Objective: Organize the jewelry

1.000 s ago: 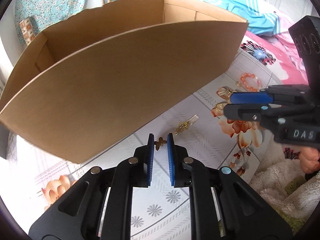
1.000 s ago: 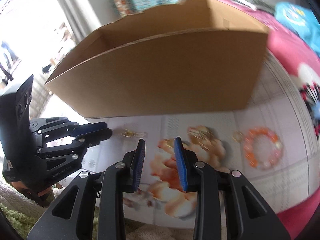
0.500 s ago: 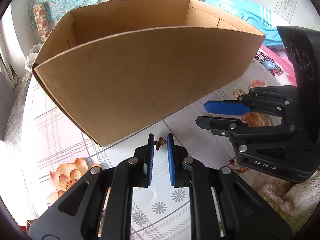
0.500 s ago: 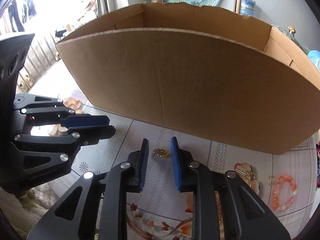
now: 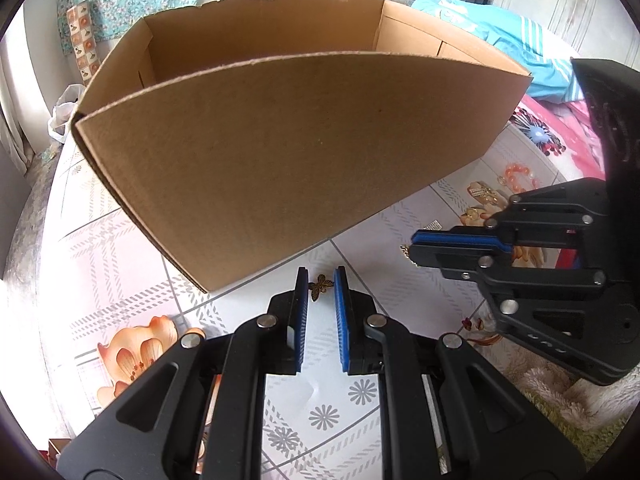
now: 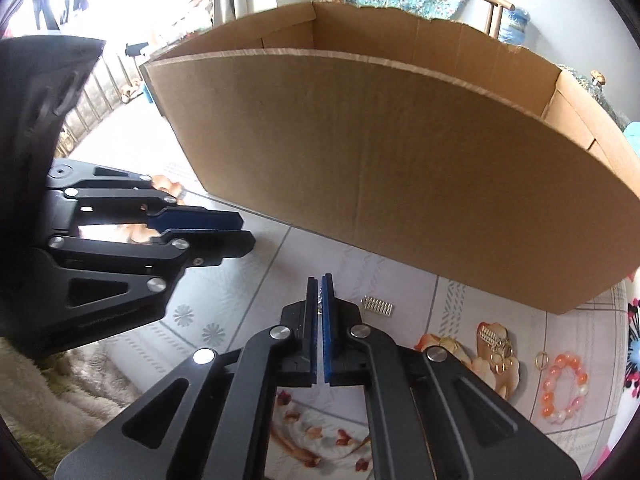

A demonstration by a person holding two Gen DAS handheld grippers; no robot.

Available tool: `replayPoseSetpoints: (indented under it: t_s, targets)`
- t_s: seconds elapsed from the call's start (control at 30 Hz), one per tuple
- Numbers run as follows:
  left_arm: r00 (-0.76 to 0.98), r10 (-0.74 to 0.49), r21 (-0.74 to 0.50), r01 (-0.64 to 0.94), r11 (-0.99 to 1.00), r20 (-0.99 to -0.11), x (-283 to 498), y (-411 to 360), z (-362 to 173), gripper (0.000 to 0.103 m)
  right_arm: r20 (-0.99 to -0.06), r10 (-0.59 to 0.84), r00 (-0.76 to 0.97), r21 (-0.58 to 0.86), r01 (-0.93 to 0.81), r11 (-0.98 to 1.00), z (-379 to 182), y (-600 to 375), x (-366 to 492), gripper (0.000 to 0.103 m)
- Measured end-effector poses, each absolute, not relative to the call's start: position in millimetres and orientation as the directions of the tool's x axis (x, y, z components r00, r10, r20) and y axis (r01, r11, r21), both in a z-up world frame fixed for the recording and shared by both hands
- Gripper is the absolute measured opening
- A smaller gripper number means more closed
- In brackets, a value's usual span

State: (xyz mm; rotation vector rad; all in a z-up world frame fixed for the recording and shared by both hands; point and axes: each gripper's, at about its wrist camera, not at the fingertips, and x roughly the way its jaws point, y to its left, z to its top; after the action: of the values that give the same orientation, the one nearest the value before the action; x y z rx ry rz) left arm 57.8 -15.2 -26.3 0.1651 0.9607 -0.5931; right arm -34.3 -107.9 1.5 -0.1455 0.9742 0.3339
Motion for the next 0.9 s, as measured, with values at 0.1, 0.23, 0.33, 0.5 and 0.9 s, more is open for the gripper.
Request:
replayPoseSetpoints:
  t_s: [0.1, 0.23, 0.33, 0.5, 0.9]
  targets:
    - [0.436, -0.412, -0.129, 0.545, 0.828, -0.800, 52.7, -12.2, -20.2, 0.012, -0.815, 0.234, 0.530, 0.062, -0.322, 0.945, 10.6, -117.8, -42.4, 0.002]
    - [0.447, -0.440, -0.143, 0.556, 0.819, -0.779, 44.5, -6.8, -7.4, 0.012, -0.781, 0.266, 0.564, 0.106, -0.300, 0.948, 30.6, -138.3, -53.3, 0.002]
    - [0.459, -0.460, -0.151, 0.564, 0.812, -0.760, 38.1, -1.5, 4.0, 0.012, -0.758, 0.295, 0.581, 0.141, -0.296, 0.945, 41.3, -149.9, -57.9, 0.002]
    - [0.469, -0.454, -0.136, 0.567, 0.812, -0.757, 29.9, -0.5, 9.1, 0.012, -0.774, 0.359, 0.521, 0.226, -0.302, 0.926, 28.7, -151.7, -42.8, 0.011]
    - [0.452, -0.451, -0.157, 0.550, 0.820, -0.770, 39.8, -1.7, 0.2, 0.012, -0.840, 0.227, 0.492, 0.052, -0.345, 0.937, -11.5, -117.8, -17.3, 0.009]
